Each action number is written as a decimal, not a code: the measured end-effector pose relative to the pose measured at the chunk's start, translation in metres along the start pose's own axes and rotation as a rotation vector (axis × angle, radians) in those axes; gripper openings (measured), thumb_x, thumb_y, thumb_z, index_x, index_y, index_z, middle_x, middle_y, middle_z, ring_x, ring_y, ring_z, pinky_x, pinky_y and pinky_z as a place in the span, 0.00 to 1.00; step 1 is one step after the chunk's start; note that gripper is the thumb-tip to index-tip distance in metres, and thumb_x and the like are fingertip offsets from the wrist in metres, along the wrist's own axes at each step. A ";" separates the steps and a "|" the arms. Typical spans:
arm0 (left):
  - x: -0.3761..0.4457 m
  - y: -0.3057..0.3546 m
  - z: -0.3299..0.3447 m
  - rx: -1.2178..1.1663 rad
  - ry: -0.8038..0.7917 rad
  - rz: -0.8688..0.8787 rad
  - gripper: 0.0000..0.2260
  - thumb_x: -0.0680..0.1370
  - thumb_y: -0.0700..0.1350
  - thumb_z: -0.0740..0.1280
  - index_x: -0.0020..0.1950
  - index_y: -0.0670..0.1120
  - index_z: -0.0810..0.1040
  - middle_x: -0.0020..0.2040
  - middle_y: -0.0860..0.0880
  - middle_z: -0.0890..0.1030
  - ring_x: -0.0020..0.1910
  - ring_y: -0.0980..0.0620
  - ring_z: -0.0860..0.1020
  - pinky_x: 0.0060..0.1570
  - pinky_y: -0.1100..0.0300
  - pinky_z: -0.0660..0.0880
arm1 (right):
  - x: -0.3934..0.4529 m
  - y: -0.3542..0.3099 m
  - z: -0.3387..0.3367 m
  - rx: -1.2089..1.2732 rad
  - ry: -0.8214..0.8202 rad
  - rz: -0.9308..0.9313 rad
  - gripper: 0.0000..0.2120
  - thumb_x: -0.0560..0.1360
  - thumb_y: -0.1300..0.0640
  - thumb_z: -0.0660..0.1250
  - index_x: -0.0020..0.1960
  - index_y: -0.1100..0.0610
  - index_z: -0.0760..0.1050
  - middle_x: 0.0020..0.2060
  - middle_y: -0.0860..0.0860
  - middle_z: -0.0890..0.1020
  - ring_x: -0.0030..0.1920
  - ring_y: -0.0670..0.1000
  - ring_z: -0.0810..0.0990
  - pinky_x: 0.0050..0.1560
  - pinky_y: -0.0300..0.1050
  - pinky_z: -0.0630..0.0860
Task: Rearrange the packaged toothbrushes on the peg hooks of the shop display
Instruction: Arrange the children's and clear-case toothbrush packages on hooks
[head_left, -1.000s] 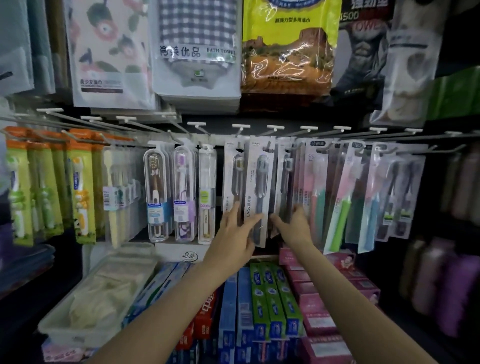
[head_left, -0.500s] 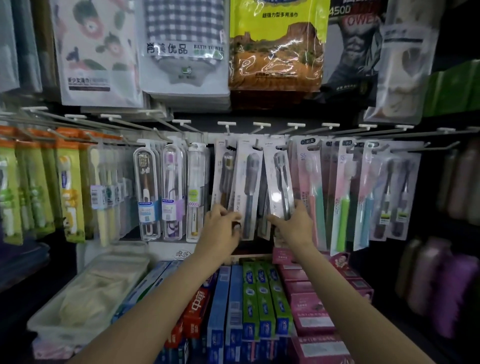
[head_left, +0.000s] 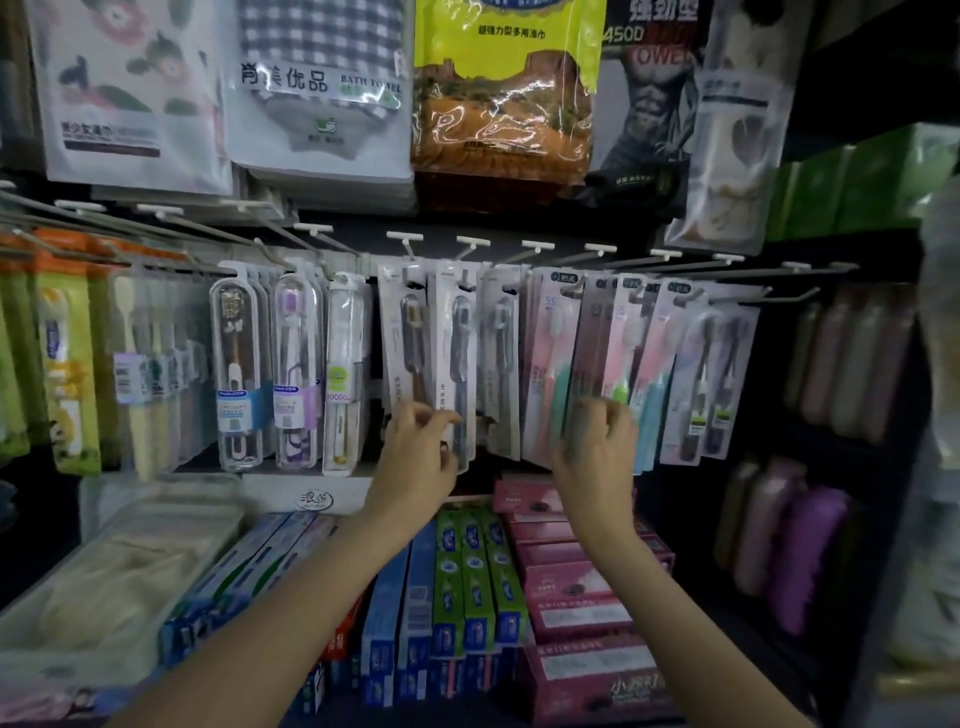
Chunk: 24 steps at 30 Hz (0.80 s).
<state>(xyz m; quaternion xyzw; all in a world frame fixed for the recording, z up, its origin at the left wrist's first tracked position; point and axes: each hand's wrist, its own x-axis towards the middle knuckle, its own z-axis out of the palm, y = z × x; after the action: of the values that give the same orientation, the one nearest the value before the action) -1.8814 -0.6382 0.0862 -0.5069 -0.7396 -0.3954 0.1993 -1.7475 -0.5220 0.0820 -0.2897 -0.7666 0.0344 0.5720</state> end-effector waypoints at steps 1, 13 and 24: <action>-0.002 0.001 0.001 -0.007 -0.009 -0.004 0.17 0.77 0.38 0.63 0.65 0.46 0.72 0.61 0.46 0.66 0.61 0.49 0.66 0.63 0.61 0.64 | 0.003 0.004 -0.005 0.000 0.023 0.063 0.18 0.70 0.68 0.68 0.58 0.64 0.70 0.55 0.61 0.70 0.55 0.58 0.69 0.53 0.51 0.72; -0.028 0.004 0.001 0.008 0.014 -0.118 0.19 0.75 0.36 0.63 0.66 0.43 0.69 0.64 0.44 0.64 0.65 0.47 0.64 0.63 0.61 0.62 | 0.007 0.033 -0.027 -0.085 -0.282 0.147 0.22 0.74 0.65 0.64 0.66 0.61 0.66 0.63 0.60 0.63 0.62 0.60 0.63 0.62 0.48 0.65; -0.069 -0.063 -0.102 0.092 0.354 -0.284 0.23 0.76 0.35 0.62 0.70 0.42 0.64 0.62 0.44 0.73 0.59 0.43 0.72 0.64 0.50 0.64 | -0.007 -0.097 0.003 0.138 -0.211 -0.314 0.18 0.69 0.68 0.69 0.57 0.65 0.71 0.54 0.63 0.70 0.55 0.61 0.68 0.51 0.53 0.71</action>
<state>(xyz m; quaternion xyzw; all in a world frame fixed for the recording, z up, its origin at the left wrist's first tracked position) -1.9214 -0.7699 0.0762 -0.3108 -0.7741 -0.4682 0.2914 -1.7877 -0.6046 0.1126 -0.1218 -0.8540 0.0274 0.5051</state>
